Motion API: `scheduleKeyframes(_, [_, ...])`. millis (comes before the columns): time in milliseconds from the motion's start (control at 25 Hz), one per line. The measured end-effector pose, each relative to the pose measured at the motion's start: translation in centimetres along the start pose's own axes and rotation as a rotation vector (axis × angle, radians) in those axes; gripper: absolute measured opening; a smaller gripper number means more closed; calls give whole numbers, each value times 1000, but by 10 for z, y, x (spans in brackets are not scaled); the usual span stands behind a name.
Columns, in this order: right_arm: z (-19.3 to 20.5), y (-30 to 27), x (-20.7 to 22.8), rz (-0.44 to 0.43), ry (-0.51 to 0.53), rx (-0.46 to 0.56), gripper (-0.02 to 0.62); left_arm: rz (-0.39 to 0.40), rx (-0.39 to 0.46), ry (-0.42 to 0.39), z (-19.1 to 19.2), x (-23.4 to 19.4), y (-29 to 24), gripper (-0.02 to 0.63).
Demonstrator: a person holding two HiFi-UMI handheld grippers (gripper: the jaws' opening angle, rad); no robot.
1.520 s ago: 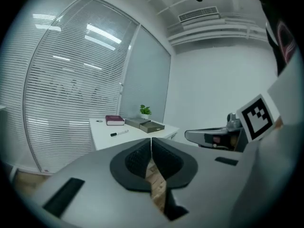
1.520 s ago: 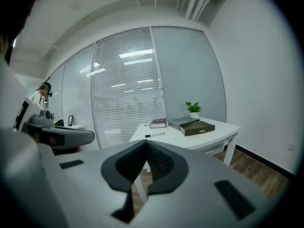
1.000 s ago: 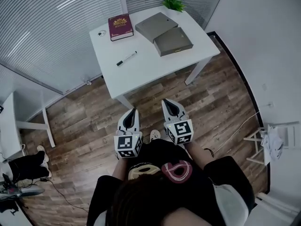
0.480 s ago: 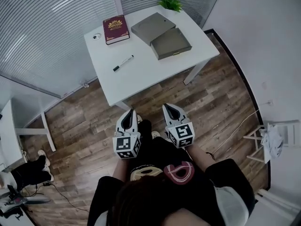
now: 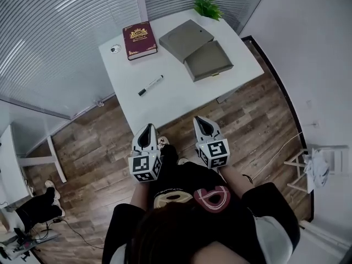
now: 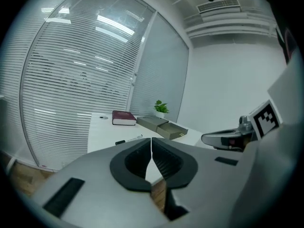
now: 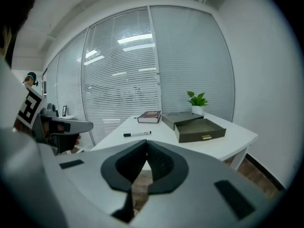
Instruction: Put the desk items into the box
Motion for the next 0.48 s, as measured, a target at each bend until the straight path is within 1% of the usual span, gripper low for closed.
scheduleKeyframes(160, [-17,-34,-3,-9,11,5,11,-14,-5,32,-12,-29,-25,20])
scheduleKeyframes(320, [-34,-64,-9,-55,-19,47,11,6,-2,10,-27,-53,-46,20])
scheduleKeyframes(400, [-42,-77,-11,-63,-32,67,11,11,-6,18,-31,-65,-53,20])
scheduleKeyframes(480, [-49,-88,-13,-72,-69,92,12,12,-11,30,-34,-77,-59,20])
Point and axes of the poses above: the fingertips, and each gripper's own axes: y backward along the fingers, x to its right, z out of its underside, the point moved 4 cm from there along y, backward along the fingers, and after that the axes turned 6 degrees about z, right-handed, at the moved point
